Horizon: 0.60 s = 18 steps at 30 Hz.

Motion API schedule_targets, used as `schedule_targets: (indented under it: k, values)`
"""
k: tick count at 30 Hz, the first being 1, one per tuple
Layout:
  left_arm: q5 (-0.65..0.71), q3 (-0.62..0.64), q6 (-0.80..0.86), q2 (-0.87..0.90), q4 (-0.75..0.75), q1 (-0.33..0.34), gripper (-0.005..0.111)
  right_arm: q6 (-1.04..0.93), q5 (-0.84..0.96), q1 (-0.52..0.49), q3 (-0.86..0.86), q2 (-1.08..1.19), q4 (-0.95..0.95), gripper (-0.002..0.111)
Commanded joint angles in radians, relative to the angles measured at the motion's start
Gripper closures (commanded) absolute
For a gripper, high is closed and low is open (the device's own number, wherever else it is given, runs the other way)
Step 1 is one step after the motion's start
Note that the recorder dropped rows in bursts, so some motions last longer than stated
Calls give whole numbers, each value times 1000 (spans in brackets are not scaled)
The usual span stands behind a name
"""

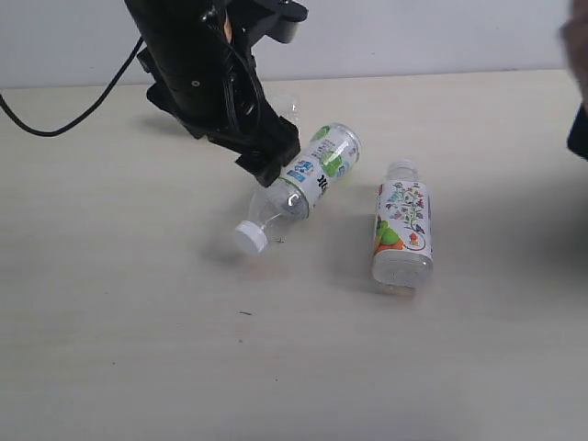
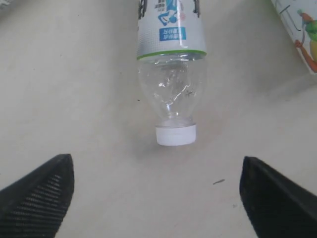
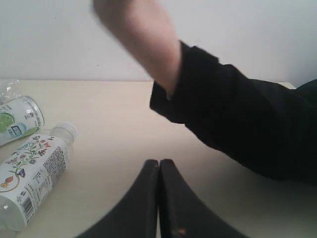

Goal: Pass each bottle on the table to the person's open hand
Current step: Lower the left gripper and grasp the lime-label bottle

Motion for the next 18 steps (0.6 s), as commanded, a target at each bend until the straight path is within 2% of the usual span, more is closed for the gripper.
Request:
schedule_targets:
  k: [1,11,15,18]
  values:
    - [-67,5,24,-10,-38,1,21,-2,-11,-3,5,-6,-3,108]
    - [-332,-1,10,72,-80,2,21,-2,-11,-3,5,-6,-3,108]
    - [-264,-95,24,191,-149,52,21,-2,-11,-3,5,-6,-3,108]
    - [-156,-204,161,271,-243,91,21,-2,-11,-3,5,-6,-3,108]
